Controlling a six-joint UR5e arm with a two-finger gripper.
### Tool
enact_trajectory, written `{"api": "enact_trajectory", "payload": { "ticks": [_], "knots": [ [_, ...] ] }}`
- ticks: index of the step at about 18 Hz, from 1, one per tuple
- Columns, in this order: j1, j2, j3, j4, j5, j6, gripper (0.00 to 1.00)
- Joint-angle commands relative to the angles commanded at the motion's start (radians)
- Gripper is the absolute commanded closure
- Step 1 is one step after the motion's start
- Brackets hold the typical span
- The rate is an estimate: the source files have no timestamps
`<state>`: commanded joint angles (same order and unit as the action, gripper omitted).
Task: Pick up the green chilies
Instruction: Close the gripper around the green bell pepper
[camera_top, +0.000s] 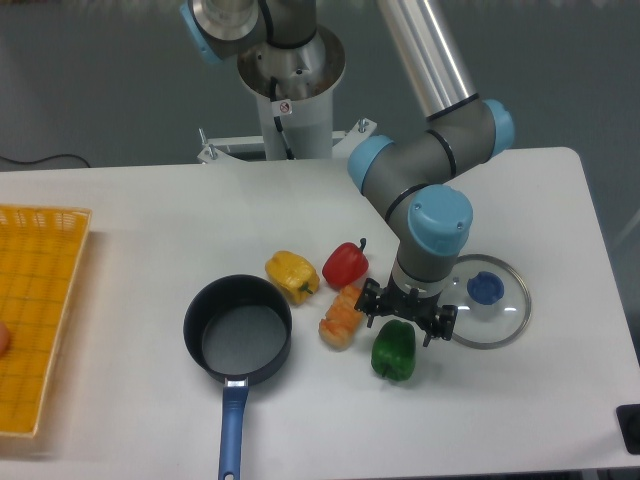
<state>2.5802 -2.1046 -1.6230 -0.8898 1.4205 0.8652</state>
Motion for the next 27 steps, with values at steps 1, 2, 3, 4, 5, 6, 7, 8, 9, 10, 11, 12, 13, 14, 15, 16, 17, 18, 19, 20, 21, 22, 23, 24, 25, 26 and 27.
{"api": "enact_trajectory", "payload": {
  "ticks": [1,2,3,4,5,6,7,8,9,10,11,12,13,14,15,16,17,18,19,20,21,22,23,24,25,26,27],
  "knots": [
    [-0.005,-0.003,0.0,0.003,0.005,-0.008,0.0],
    [-0.005,-0.006,0.002,0.006,0.009,-0.017,0.0],
    [-0.006,-0.008,0.002,0.008,0.012,-0.018,0.01],
    [-0.006,-0.008,0.002,0.009,0.014,-0.02,0.02],
    [-0.006,-0.009,0.002,0.009,0.014,-0.02,0.03],
    [-0.006,-0.009,0.002,0.009,0.014,-0.02,0.03],
    [-0.006,-0.009,0.002,0.009,0.014,-0.02,0.03],
    [-0.006,-0.009,0.002,0.009,0.014,-0.02,0.03],
    [-0.006,-0.009,0.002,0.009,0.014,-0.02,0.04],
    [-0.006,-0.009,0.003,0.009,0.014,-0.02,0.04],
    [-0.006,-0.009,0.003,0.009,0.014,-0.02,0.06],
    [-0.006,-0.009,0.002,0.011,0.014,-0.02,0.07],
    [-0.006,-0.011,0.003,0.011,0.014,-0.02,0.07],
    [-0.006,-0.014,0.006,0.015,0.014,-0.02,0.07],
    [-0.006,-0.017,0.008,0.023,0.014,-0.02,0.07],
    [-0.006,-0.021,0.009,0.028,0.014,-0.02,0.07],
    [-0.006,-0.023,0.011,0.031,0.014,-0.018,0.07],
    [-0.006,-0.025,0.011,0.031,0.014,-0.018,0.07],
    [-0.006,-0.025,0.012,0.031,0.014,-0.018,0.07],
    [-0.006,-0.029,0.015,0.031,0.015,-0.02,0.07],
    [-0.006,-0.032,0.017,0.031,0.015,-0.018,0.07],
    [-0.006,-0.034,0.018,0.031,0.015,-0.02,0.08],
    [-0.006,-0.034,0.018,0.031,0.02,-0.02,0.11],
    [-0.006,-0.034,0.018,0.031,0.031,-0.02,0.13],
    [-0.006,-0.035,0.018,0.032,0.041,-0.025,0.17],
    [-0.008,-0.035,0.021,0.032,0.049,-0.031,0.21],
    [-0.008,-0.035,0.021,0.032,0.049,-0.041,0.3]
  ]
}}
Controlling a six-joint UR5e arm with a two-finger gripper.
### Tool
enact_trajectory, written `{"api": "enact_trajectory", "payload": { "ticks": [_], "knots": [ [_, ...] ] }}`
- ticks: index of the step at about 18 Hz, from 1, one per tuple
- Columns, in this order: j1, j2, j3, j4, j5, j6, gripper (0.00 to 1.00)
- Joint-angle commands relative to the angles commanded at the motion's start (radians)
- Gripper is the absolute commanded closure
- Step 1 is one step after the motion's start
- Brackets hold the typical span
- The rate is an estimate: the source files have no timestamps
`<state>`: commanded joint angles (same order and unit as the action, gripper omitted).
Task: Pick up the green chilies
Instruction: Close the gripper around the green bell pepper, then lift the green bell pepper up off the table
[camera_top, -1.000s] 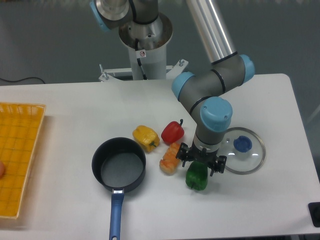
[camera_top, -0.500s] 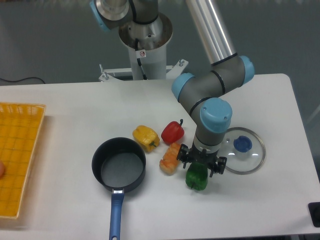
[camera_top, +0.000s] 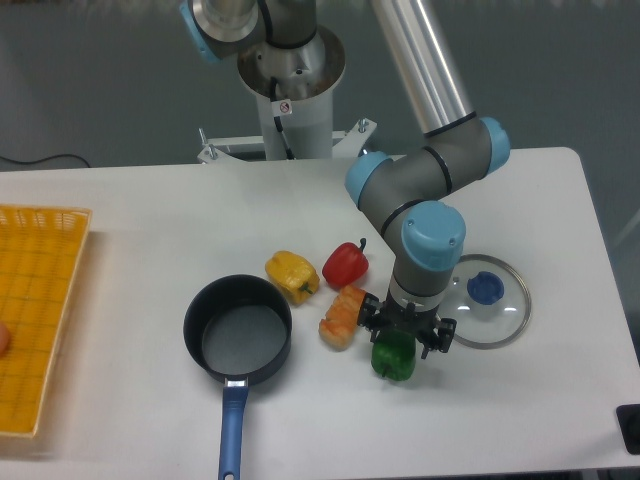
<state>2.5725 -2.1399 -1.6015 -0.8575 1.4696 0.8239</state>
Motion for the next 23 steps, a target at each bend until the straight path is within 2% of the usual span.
{"api": "enact_trajectory", "payload": {
  "ticks": [7,10,14,23],
  "knots": [
    [0.0,0.002,0.0,0.005,0.002,-0.009,0.55],
    [0.0,0.002,0.002,0.005,0.002,-0.011,0.59],
    [0.0,0.015,-0.003,0.003,0.002,-0.009,0.59],
    [-0.003,0.109,-0.015,-0.011,0.003,0.041,0.59]
  ]
}}
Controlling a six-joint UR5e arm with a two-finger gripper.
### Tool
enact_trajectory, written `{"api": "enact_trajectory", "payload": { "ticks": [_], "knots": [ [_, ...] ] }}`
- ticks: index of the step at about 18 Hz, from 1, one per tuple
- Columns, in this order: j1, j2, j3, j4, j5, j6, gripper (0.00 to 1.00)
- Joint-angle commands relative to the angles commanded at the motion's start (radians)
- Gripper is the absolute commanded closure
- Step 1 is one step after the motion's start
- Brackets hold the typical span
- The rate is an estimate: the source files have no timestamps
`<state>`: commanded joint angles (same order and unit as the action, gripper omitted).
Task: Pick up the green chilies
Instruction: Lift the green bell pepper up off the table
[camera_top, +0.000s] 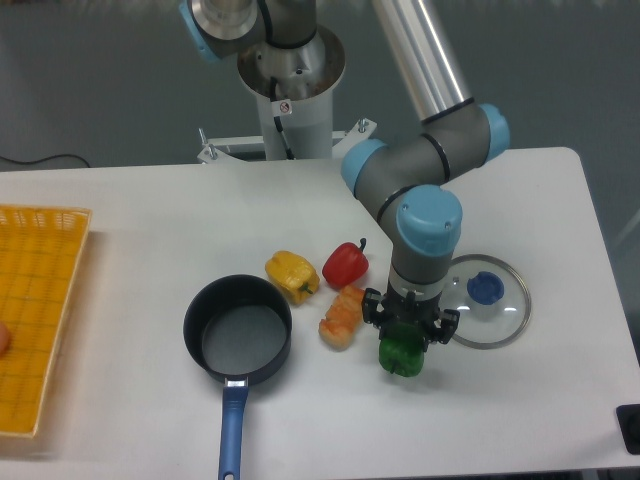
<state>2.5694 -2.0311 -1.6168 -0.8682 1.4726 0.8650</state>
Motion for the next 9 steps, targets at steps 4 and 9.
{"api": "enact_trajectory", "payload": {
  "ticks": [4,9],
  "knots": [
    [0.0,0.048,-0.002,-0.061,0.101,0.101,0.59],
    [0.011,0.089,0.002,-0.127,0.133,0.275,0.59]
  ]
}}
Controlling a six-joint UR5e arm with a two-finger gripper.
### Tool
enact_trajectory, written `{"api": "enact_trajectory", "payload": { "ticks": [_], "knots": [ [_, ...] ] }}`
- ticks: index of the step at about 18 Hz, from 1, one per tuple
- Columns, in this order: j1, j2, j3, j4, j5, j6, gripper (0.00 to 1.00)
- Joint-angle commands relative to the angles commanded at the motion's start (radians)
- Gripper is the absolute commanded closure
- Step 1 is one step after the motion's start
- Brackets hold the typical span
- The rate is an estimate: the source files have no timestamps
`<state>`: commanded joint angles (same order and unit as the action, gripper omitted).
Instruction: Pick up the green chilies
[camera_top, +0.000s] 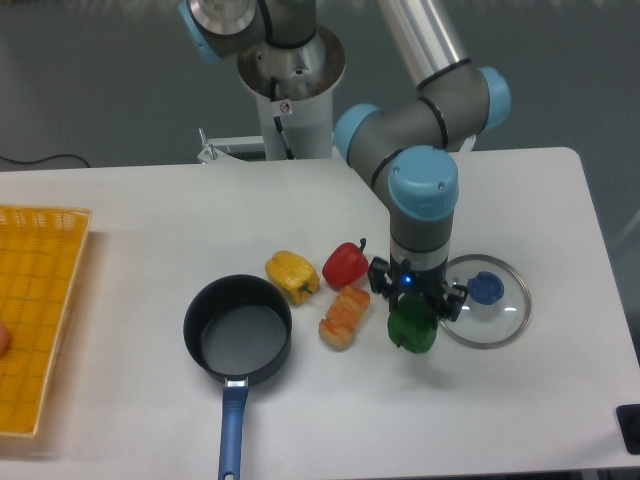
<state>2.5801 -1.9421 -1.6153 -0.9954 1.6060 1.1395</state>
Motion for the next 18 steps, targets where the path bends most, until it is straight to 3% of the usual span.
{"api": "enact_trajectory", "payload": {
  "ticks": [8,11,18],
  "knots": [
    [0.031,0.057,0.023,-0.084,0.061,0.154,0.59],
    [0.031,0.06,0.058,-0.152,0.063,0.166,0.6],
    [0.037,0.065,0.063,-0.155,0.06,0.166,0.6]
  ]
}}
